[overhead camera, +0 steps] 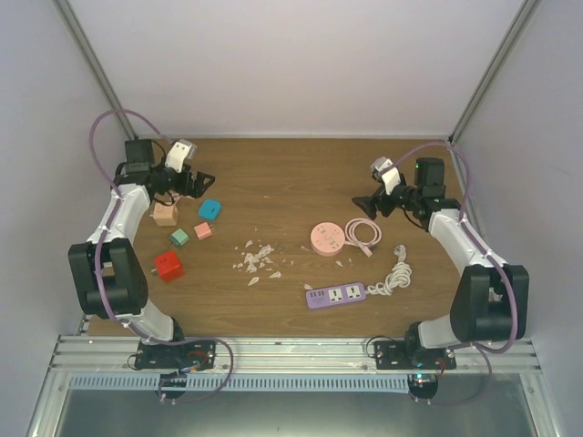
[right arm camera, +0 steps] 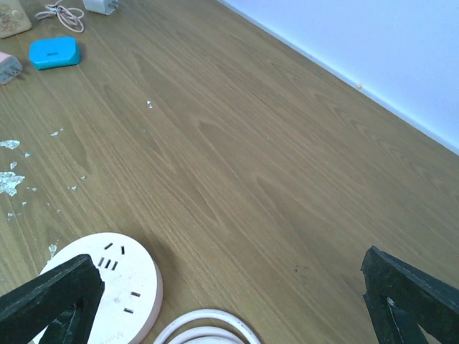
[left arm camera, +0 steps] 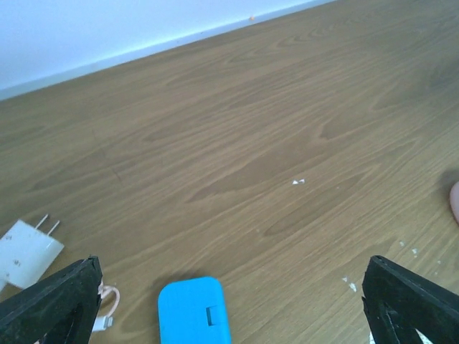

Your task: Pull the plug off the socket

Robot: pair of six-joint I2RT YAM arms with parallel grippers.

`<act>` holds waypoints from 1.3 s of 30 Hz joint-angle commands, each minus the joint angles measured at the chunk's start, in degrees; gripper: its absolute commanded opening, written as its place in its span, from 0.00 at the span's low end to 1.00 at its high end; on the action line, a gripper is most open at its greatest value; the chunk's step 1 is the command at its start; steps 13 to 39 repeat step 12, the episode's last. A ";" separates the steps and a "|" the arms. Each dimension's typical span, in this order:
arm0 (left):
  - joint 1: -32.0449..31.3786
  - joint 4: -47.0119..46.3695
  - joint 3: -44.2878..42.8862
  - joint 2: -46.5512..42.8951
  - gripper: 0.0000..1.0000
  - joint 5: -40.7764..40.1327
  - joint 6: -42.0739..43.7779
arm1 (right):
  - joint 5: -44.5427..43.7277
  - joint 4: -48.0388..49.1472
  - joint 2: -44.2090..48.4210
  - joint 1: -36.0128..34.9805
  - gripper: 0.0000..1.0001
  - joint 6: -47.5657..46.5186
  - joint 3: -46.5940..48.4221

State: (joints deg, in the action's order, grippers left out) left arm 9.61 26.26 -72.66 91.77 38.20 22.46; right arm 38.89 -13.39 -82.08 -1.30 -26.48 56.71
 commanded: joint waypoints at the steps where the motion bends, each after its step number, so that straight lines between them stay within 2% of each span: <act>1: 0.16 -7.67 3.86 -2.82 0.99 -3.65 -2.46 | 0.20 4.60 0.46 0.42 1.00 2.14 -0.70; 12: -2.21 -9.27 6.43 -3.28 0.99 -8.50 -3.25 | 0.79 6.09 0.58 0.42 1.00 3.43 -1.66; 39: -2.21 -9.27 6.43 -3.28 0.99 -8.50 -3.25 | 0.79 6.09 0.58 0.42 1.00 3.43 -1.66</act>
